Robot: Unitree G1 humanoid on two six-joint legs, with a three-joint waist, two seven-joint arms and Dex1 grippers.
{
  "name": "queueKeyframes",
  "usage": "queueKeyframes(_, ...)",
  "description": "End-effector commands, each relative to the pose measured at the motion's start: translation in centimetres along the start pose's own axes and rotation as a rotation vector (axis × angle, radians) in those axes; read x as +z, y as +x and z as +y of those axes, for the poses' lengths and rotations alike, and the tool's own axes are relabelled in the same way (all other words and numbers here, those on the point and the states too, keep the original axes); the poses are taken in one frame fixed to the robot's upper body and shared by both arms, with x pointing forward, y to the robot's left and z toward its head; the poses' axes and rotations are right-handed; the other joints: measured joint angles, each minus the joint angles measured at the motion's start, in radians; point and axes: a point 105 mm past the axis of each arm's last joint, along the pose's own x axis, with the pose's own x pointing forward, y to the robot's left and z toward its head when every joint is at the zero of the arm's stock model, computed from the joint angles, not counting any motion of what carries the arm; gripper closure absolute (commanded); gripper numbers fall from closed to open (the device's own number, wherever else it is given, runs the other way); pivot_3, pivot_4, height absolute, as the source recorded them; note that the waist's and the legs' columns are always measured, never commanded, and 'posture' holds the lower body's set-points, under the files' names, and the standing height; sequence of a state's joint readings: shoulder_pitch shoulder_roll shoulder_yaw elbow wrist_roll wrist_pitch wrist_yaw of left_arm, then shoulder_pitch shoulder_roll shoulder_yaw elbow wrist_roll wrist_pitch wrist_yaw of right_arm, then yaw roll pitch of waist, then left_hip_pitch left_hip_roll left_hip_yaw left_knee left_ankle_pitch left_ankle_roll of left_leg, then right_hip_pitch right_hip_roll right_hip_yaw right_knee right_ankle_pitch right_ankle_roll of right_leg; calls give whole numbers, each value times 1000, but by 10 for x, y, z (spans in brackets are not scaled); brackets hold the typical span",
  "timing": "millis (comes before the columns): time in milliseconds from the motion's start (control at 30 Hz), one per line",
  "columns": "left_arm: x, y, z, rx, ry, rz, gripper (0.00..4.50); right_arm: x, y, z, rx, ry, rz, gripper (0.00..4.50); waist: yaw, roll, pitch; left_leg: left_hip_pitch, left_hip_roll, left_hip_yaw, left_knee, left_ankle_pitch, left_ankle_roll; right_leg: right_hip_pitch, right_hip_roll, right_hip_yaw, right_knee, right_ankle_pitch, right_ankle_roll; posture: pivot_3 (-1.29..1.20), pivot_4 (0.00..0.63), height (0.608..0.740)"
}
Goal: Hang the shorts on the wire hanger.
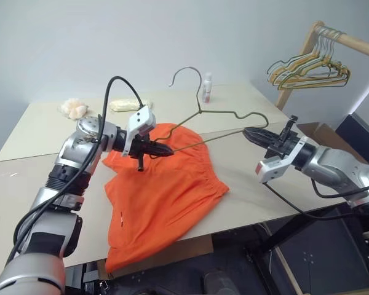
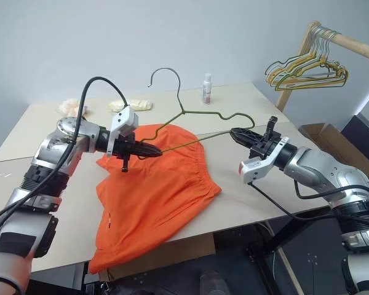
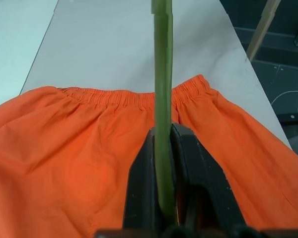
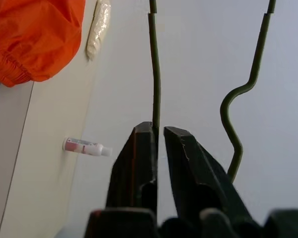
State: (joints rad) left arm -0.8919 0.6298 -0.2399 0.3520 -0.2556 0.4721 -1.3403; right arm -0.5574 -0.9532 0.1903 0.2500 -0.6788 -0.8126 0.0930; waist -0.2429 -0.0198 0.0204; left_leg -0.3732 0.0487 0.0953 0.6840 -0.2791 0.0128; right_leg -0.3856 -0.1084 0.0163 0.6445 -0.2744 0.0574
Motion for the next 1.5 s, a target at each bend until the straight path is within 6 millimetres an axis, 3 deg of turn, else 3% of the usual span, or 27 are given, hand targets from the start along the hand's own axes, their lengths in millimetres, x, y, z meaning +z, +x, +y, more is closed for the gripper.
queueKeyframes(33, 14, -9, 7, 42, 15, -30, 4500, 15, -7, -14, 16, 32, -94, 2691, 0, 0, 0, 0, 0, 0, 0, 0, 0, 0, 0, 0, 0, 0, 0, -223, 0, 740)
queueKeyframes(200, 12, -12, 12, 93, 16, -13, 4500, 25, -15, -12, 117, 158, -139, 880, 0, 0, 0, 0, 0, 0, 1, -1, 1, 1, 0, 0, 0, 0, 0, -216, 0, 740)
queueKeyframes(300, 3, -12, 11, 117, 90, 59, 4500, 21, -17, -21, 205, 468, -58, 19, 1, 0, 0, 1, 0, -1, 1, -1, 1, 1, 0, 0, 0, 0, 0, -209, 0, 740)
queueKeyframes(433, -11, -10, 12, 155, 224, 170, 4500, 18, -15, -39, 385, 902, 37, 19, 1, 1, 0, 2, 1, -2, 1, -1, 1, 3, 0, -1, 1, 0, 0, -203, 0, 740)
queueKeyframes(567, -11, -7, 8, 138, 244, 164, 4500, 20, -11, -30, 657, 1155, 175, 19, 17, 2, 0, 3, 2, -2, 1, -1, 2, 2, 0, -2, 2, 0, 0, -197, 0, 740)
queueKeyframes(767, -7, -6, 1, 115, 259, 144, 4500, 13, 20, -17, 705, 1171, 255, 19, 37, 2, 0, -5, 1, -1, 3, -2, 3, -4, 0, -2, 2, 0, 0, -190, 0, 740)
queueKeyframes(900, -4, -7, -1, 109, 267, 134, 4500, 10, 31, -2, 751, 1151, 280, 19, 50, 3, 0, -15, 1, -3, 11, -2, 3, -10, 0, -4, 4, 0, 0, -178, 0, 740)
queueKeyframes(1100, -1, -8, -1, 107, 274, 127, 4500, 11, 42, 8, 829, 1201, 271, 19, 60, 3, 0, -16, 1, -3, 14, -3, 5, -10, 0, -4, 4, 0, 1, -170, 0, 740)
queueKeyframes(1200, -1, -8, -2, 104, 277, 124, 4500, 11, 45, 14, 856, 1193, 272, 588, 61, 3, 0, -16, 1, -2, 14, -3, 5, -9, 0, -4, 4, 0, 1, -169, 0, 740)
queueKeyframes(1500, -3, -7, -6, 86, 283, 124, 4500, 11, 48, 12, 862, 1187, 252, 3663, 61, 3, 0, -16, 1, -2, 14, -3, 4, -9, 0, -4, 4, 0, 1, -172, 0, 740)
